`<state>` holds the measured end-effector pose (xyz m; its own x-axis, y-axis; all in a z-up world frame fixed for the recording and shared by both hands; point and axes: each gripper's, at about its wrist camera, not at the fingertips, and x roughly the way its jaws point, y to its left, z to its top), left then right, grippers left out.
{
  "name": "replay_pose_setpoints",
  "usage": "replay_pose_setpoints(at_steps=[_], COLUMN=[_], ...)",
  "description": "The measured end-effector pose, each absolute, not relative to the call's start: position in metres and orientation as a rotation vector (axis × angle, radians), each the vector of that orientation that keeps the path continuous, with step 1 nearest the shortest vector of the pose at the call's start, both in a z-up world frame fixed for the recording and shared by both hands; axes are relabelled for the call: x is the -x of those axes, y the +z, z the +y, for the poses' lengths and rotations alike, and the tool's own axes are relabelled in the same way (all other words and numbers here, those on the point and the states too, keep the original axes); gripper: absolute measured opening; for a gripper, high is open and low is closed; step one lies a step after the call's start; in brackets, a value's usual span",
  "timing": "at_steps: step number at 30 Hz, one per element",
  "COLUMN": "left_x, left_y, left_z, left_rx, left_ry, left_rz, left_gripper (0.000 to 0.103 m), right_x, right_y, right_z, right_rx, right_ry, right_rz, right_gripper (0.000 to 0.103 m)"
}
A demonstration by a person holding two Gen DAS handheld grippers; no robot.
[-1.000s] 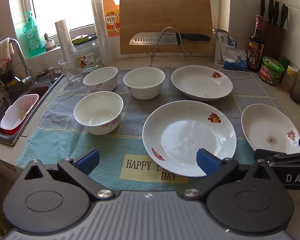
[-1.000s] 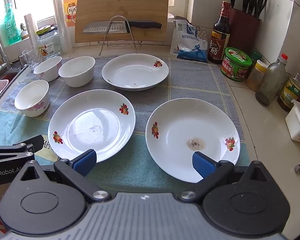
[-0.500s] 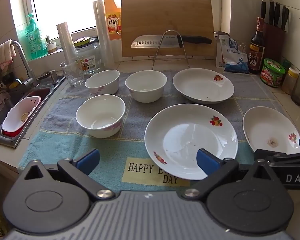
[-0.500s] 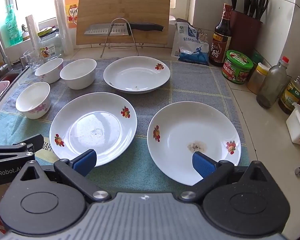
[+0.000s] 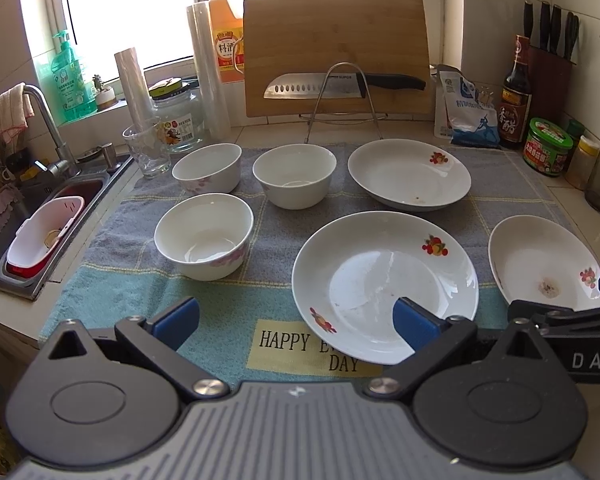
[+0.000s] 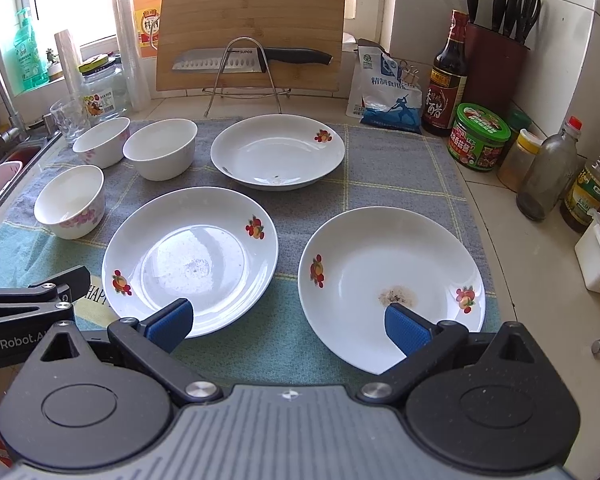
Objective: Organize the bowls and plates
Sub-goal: 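Move the left gripper toward the stained white flower-print plate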
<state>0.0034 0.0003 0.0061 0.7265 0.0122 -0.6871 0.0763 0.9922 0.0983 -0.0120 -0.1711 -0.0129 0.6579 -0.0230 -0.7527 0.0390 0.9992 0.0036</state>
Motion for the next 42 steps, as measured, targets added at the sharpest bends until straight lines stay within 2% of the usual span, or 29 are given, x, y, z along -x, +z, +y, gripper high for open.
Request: replay_pose_setpoints(at_steps=[42], left_x=[0.005], left_y=[0.0095], left_z=[-0.0054], left_rx=[-0.135], left_ry=[-0.009], left_rz=[0.74], left_gripper=[0.102], right_x=[0.0164], right_y=[-0.0127], right_z=[-0.1767], right_rx=[-0.017], right_ry=[-0.012], right_rz=[0.836], right_gripper=[0.103])
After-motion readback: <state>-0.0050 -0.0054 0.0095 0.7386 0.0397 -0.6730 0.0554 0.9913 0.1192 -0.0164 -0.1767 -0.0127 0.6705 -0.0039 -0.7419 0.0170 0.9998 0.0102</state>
